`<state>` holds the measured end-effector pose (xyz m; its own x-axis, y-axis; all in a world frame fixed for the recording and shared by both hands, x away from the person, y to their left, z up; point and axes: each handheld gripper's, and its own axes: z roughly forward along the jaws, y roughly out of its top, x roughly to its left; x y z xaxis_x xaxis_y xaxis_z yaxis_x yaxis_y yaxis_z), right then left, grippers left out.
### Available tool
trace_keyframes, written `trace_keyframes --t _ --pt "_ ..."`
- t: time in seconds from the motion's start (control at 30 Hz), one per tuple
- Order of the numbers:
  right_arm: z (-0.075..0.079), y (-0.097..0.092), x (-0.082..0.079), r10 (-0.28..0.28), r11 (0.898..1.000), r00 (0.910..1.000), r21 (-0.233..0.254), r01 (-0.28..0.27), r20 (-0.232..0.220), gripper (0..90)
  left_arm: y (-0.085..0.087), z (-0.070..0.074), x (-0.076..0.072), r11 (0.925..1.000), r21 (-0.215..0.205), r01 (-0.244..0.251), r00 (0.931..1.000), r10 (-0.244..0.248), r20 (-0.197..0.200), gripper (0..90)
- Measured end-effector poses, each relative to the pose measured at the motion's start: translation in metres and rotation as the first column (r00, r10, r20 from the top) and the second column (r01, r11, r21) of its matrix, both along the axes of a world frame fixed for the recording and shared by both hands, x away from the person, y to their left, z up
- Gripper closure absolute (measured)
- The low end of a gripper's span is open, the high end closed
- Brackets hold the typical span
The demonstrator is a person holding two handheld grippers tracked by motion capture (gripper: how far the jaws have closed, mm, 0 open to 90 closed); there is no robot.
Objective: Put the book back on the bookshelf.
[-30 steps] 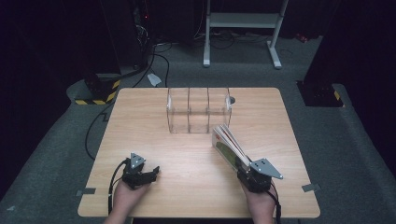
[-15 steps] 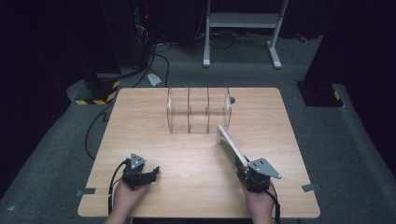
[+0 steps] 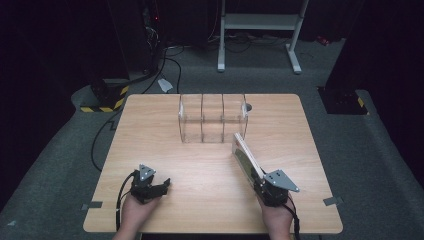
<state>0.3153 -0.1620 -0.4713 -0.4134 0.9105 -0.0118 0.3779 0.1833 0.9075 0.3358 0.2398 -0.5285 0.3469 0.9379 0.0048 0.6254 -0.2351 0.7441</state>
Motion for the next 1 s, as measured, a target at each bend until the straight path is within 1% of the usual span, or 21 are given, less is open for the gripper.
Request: trace_keyframes --t 0.13,0.23,0.43,0.57,0.63,0.7,0.83,1.0 --pt "0.0 0.0 0.0 -0.002 1.0 1.0 0.001 0.002 -0.002 75.1 0.0 0.0 0.0 1.0 0.0 -0.003 1.0 0.003 0.0 22.3" --pt "0.002 0.0 0.0 -0.009 1.0 0.9999 0.015 0.009 -0.005 75.3 0.0 0.0 0.0 1.0 0.0 -0.005 1.0 0.005 0.0 22.2" --pt "0.012 -0.004 -0.004 0.0 1.0 0.9997 0.015 0.0 0.024 75.5 0.0 0.0 0.001 1.0 0.002 -0.008 1.0 0.008 0.002 22.4" --pt "0.017 -0.009 -0.006 -0.002 0.999 0.9992 0.043 0.0 0.04 75.5 0.0 0.0 0.0 0.9999 0.0 -0.014 0.9999 0.014 0.002 22.5" --pt "0.017 -0.009 -0.006 0.0 0.999 0.9988 0.037 -0.001 0.048 75.5 0.0 0.0 0.0 0.9999 0.001 -0.012 0.9999 0.012 0.002 22.5" --pt "0.016 -0.008 -0.004 -0.004 0.999 0.9991 0.041 0.003 0.041 75.5 0.0 0.0 0.0 0.9999 0.001 -0.013 0.9999 0.013 0.001 22.6" --pt "0.014 -0.004 -0.004 -0.01 1.0 0.9994 0.027 0.009 0.033 75.5 0.0 0.0 0.0 0.9999 -0.002 -0.013 0.9999 0.013 0.0 22.7" --pt "0.016 0.001 -0.007 0.003 1.0 0.9989 0.013 -0.003 0.046 75.5 0.0 0.0 0.0 1.0 0.004 -0.001 1.0 0.001 0.002 24.2"
